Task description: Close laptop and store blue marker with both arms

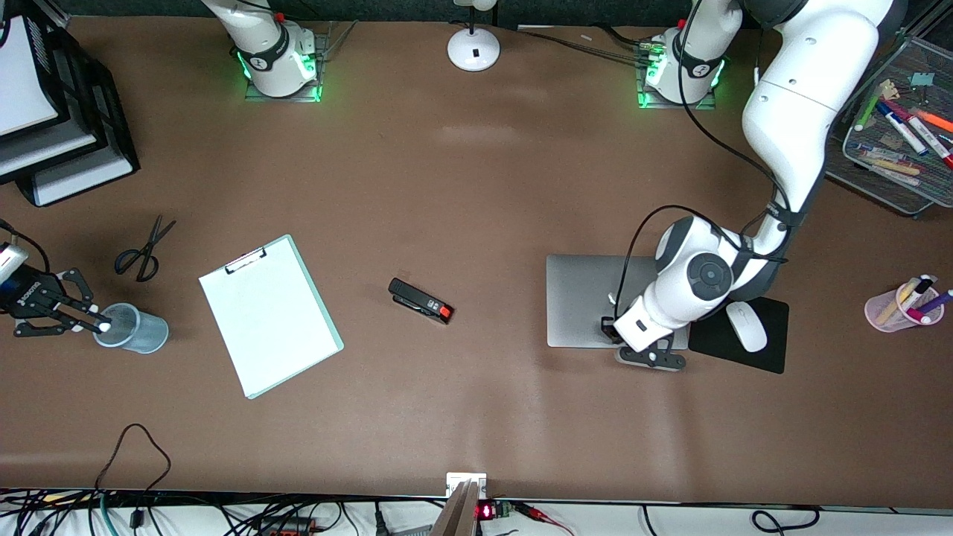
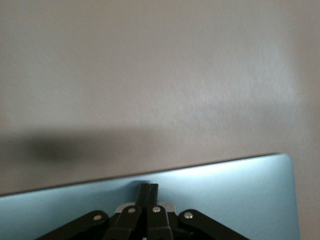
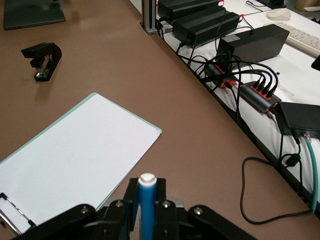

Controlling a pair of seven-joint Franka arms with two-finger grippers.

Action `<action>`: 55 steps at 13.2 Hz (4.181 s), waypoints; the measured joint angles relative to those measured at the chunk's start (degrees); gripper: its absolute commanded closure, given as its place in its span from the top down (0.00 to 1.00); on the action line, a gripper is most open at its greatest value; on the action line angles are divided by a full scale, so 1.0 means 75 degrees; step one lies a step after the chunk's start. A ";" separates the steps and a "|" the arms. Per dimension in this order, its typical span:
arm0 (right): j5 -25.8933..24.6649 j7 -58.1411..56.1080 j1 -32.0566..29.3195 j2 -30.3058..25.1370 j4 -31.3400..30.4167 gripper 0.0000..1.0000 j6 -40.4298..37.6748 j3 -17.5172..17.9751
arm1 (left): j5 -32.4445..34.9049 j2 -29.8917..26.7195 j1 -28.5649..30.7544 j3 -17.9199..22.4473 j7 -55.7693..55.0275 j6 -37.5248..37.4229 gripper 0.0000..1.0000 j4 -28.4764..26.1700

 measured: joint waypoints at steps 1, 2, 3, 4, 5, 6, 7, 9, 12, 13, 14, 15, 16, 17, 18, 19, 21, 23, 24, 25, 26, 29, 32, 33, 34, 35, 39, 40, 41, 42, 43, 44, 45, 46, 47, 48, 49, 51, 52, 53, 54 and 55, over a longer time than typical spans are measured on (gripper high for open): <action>0.0018 -0.0022 -0.0008 0.0164 0.0146 0.00 -0.0030 0.0004 | 0.0001 -0.0140 0.0059 -0.0001 0.0005 -0.0162 0.00 0.0077; 0.0081 -0.0043 -0.0013 0.0293 0.0235 0.00 -0.0044 0.0010 | 0.0002 -0.0361 0.0109 -0.0004 0.0011 -0.0512 0.00 0.0155; 0.0159 -0.0078 -0.0018 0.0394 0.0281 0.13 -0.0053 0.0010 | 0.0002 -0.0653 0.0138 -0.0005 0.0013 -0.1001 0.00 0.0255; 0.0189 -0.0100 -0.0030 0.0466 0.0303 0.65 -0.0068 0.0012 | 0.0002 -0.0985 0.0149 -0.0007 0.0013 -0.1572 0.00 0.0372; 0.0209 -0.0108 -0.0046 0.0515 0.0310 1.00 -0.0073 0.0014 | 0.0002 -0.1340 0.0150 -0.0010 0.0013 -0.2203 0.08 0.0523; 0.0230 -0.0107 -0.0072 0.0541 0.0318 1.00 -0.0076 0.0014 | 0.0002 -0.1698 0.0153 -0.0015 0.0013 -0.2828 0.35 0.0669; 0.0250 -0.0098 -0.0103 0.0545 0.0325 1.00 -0.0079 0.0014 | 0.0002 -0.2047 0.0158 -0.0020 0.0020 -0.3449 0.69 0.0810; 0.0257 0.0093 -0.0163 0.0544 0.0371 1.00 -0.0097 0.0013 | 0.0002 -0.2655 0.0211 -0.0023 0.0301 -0.4448 1.00 0.1003; 0.0015 0.0899 -0.0177 0.0539 0.0399 1.00 -0.0122 0.0016 | -0.0027 -0.3314 0.0519 -0.0025 0.0636 -0.4934 1.00 0.1055; -0.0168 0.1291 -0.0172 0.0534 0.0420 1.00 -0.0133 0.0029 | -0.0146 -0.3444 0.0644 -0.0026 0.0689 -0.5103 1.00 0.1075; -0.0431 0.1759 -0.0159 0.0518 0.0467 1.00 -0.0142 0.0057 | -0.0369 -0.3531 0.0783 -0.0023 0.0802 -0.5313 1.00 0.1152; -0.0780 0.2315 -0.0105 0.0475 0.0552 1.00 -0.0153 0.0089 | -0.0536 -0.3584 0.0910 -0.0022 0.0921 -0.5562 1.00 0.1300; -0.1164 0.2966 -0.0005 0.0421 0.0677 1.00 -0.0159 0.0114 | -0.0586 -0.3602 0.0997 -0.0019 0.0981 -0.5769 1.00 0.1479; -0.1569 0.3736 0.0119 0.0345 0.0838 1.00 -0.0160 0.0135 | -0.0632 -0.3603 0.1037 -0.0019 0.1023 -0.5991 1.00 0.1621; -0.1988 0.4530 0.0267 0.0225 0.0969 1.00 -0.0169 0.0164 | -0.0666 -0.3601 0.1044 -0.0020 0.1046 -0.6224 1.00 0.1713; -0.2403 0.5357 0.0466 0.0061 0.1050 1.00 -0.0185 0.0183 | -0.0667 -0.3596 0.1041 -0.0022 0.1055 -0.6321 1.00 0.1776; -0.3205 0.7191 0.0976 -0.0329 0.1095 1.00 -0.0193 0.0196 | -0.0669 -0.3570 0.1036 -0.0024 0.1068 -0.6351 1.00 0.1891; -0.4073 0.8995 0.1501 -0.0645 0.1094 1.00 -0.0246 0.0208 | -0.0674 -0.3556 0.1044 -0.0020 0.1078 -0.6360 1.00 0.1948; -0.4439 0.9850 0.1752 -0.0760 0.1094 1.00 -0.0365 0.0210 | -0.0683 -0.3552 0.1054 -0.0017 0.1079 -0.6360 1.00 0.1958; -0.4829 1.0689 0.1993 -0.0865 0.1096 1.00 -0.0500 0.0213 | -0.0685 -0.3549 0.1075 -0.0016 0.1080 -0.6360 1.00 0.1962; -0.5301 1.1530 0.2245 -0.0987 0.1097 1.00 -0.0668 0.0213 | -0.0687 -0.3547 0.1096 -0.0016 0.1087 -0.6360 1.00 0.1969; -0.6375 1.3573 0.2836 -0.1404 0.1097 1.00 -0.1496 0.0215 | -0.0687 -0.3549 0.1102 -0.0032 0.1270 -0.6395 1.00 0.2027; -0.6757 1.4351 0.3011 -0.1932 0.1046 1.00 -0.2299 0.0212 | -0.0687 -0.3549 0.1142 -0.0013 0.2083 -0.6434 1.00 0.2078; -0.6795 1.4413 0.3012 -0.2170 0.0960 1.00 -0.2443 0.0203 | -0.0686 -0.3550 0.1202 -0.0009 0.2188 -0.6440 1.00 0.2092; -0.6831 1.4439 0.3011 -0.2459 0.0793 1.00 -0.2518 0.0182 | -0.0686 -0.3552 0.1268 -0.0008 0.2265 -0.6444 1.00 0.2098; -0.6877 1.4452 0.3010 -0.2772 0.0583 1.00 -0.2549 0.0158 | -0.0686 -0.3553 0.1309 -0.0008 0.2305 -0.6450 1.00 0.2102; -0.7051 1.4460 0.3007 -0.4004 -0.0291 1.00 -0.2579 0.0094 | -0.0686 -0.3556 0.1304 -0.0072 0.2308 -0.6467 1.00 0.2104; -0.7063 1.4460 0.3007 -0.4251 -0.0483 1.00 -0.2579 0.0094 | -0.0686 -0.3563 0.1303 -0.0083 0.2313 -0.6469 1.00 0.2104; -0.7064 1.4460 0.3007 -0.4452 -0.0632 1.00 -0.2579 0.0094 | -0.0686 -0.3568 0.1305 -0.0082 0.2325 -0.6477 1.00 0.2105; -0.7065 1.4460 0.3007 -0.4603 -0.0734 1.00 -0.2579 0.0094 | -0.0686 -0.3571 0.1307 -0.0082 0.2334 -0.6510 1.00 0.2106; -0.7065 1.4461 0.3007 -0.4720 -0.0800 1.00 -0.2578 0.0094 | -0.0686 -0.3577 0.1310 -0.0080 0.2345 -0.6589 1.00 0.2107; -0.7065 1.4461 0.3007 -0.4797 -0.0849 1.00 -0.2579 0.0093 | -0.0686 -0.3589 0.1313 -0.0078 0.2357 -0.6649 1.00 0.2108; -0.7065 1.4463 0.3007 -0.4850 -0.0874 1.00 -0.2578 0.0094 | -0.0686 -0.3609 0.1314 -0.0072 0.2362 -0.6678 1.00 0.2108; -0.7065 1.4466 0.3007 -0.4891 -0.0899 1.00 -0.2579 0.0093 | -0.0686 -0.3635 0.1318 -0.0050 0.2367 -0.6696 1.00 0.2108; -0.7065 1.4468 0.3007 -0.4919 -0.0932 1.00 -0.2580 0.0094 | -0.0686 -0.3694 0.1304 0.0011 0.2372 -0.6695 1.00 0.2081; -0.7065 1.4468 0.3007 -0.4937 -0.0972 1.00 -0.2586 0.0094 | -0.0695 -0.3838 0.1214 0.0201 0.2382 -0.6609 1.00 0.1934; -0.7064 1.4469 0.3008 -0.4944 -0.1002 1.00 -0.2595 0.0096 | -0.0798 -0.4089 0.0996 0.0568 0.2399 -0.6399 1.00 0.1613; -0.7062 1.4472 0.3009 -0.4946 -0.1033 1.00 -0.2602 0.0101 | -0.1169 -0.4612 0.0422 0.1580 0.2506 -0.6153 1.00 0.0948; -0.7062 1.4474 0.3009 -0.4949 -0.1034 1.00 -0.2604 0.0102 | -0.1267 -0.4834 0.0151 0.2103 0.2685 -0.6053 1.00 0.0634; -0.7061 1.4474 0.3009 -0.4954 -0.1038 1.00 -0.2607 0.0105 | -0.1310 -0.5059 -0.0021 0.2485 0.2859 -0.5866 1.00 0.0279; -0.7060 1.4476 0.3009 -0.4960 -0.1049 1.00 -0.2610 0.0106 | -0.1329 -0.5286 -0.0084 0.2657 0.2943 -0.5634 1.00 -0.0098; -0.7060 1.4477 0.3009 -0.4961 -0.1052 1.00 -0.2611 0.0106 | -0.1333 -0.5502 -0.0109 0.2708 0.2975 -0.5434 1.00 -0.0451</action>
